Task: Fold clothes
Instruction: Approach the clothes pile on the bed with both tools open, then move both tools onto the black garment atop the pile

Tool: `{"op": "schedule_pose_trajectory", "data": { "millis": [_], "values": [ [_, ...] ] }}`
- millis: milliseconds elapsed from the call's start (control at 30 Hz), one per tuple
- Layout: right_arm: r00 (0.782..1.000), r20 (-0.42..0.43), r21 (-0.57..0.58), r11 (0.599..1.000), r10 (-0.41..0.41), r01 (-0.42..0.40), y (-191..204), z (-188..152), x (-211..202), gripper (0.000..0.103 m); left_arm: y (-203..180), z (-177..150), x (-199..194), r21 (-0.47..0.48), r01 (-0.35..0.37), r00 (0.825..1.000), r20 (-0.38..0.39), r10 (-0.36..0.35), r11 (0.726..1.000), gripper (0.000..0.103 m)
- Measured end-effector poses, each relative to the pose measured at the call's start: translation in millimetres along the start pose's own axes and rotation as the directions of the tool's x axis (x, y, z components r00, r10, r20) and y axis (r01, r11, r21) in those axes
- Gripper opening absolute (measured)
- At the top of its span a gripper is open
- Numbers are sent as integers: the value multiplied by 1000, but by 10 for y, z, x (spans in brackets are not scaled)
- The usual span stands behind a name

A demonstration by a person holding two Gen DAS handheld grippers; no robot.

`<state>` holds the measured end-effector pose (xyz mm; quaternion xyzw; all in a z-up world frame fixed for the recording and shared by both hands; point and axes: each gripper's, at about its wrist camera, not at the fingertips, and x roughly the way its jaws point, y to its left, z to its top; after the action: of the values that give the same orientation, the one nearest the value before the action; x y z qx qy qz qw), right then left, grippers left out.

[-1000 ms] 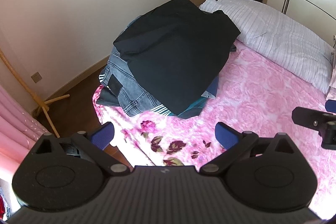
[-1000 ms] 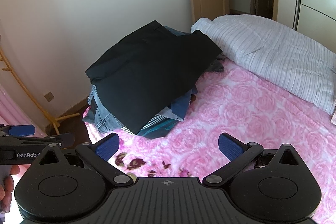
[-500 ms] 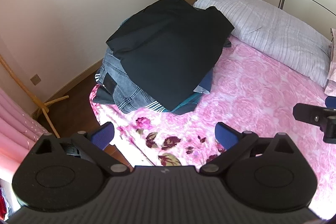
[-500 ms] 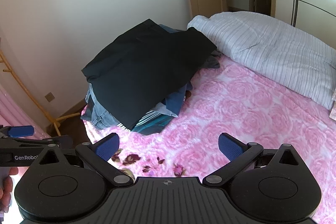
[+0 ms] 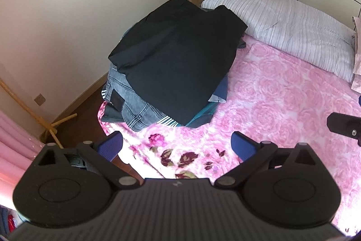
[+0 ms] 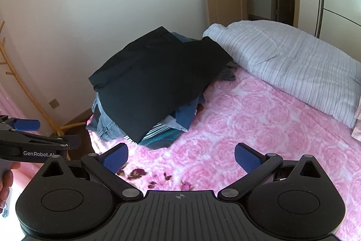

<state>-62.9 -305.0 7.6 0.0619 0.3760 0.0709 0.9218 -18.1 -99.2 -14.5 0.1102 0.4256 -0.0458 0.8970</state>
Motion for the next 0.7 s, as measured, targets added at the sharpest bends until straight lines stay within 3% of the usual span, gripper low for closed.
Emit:
{"op": "schedule_pose_trajectory", "data": {
  "millis": [233,433,700],
  "values": [
    [1000,-30,-26,1000,-7,6,89,54,171,103,84,26,166,46,-37,999,-29,39,998,101],
    [998,-39,-23,999,-42,41,189,264,484,103,228,251,534,133,-75,997,-5,76,988,101],
    [991,-79,-23,994,-111,109,313,711,1141,103,437,664,1244,201,-43,998,-31,50,979,101]
  ]
}}
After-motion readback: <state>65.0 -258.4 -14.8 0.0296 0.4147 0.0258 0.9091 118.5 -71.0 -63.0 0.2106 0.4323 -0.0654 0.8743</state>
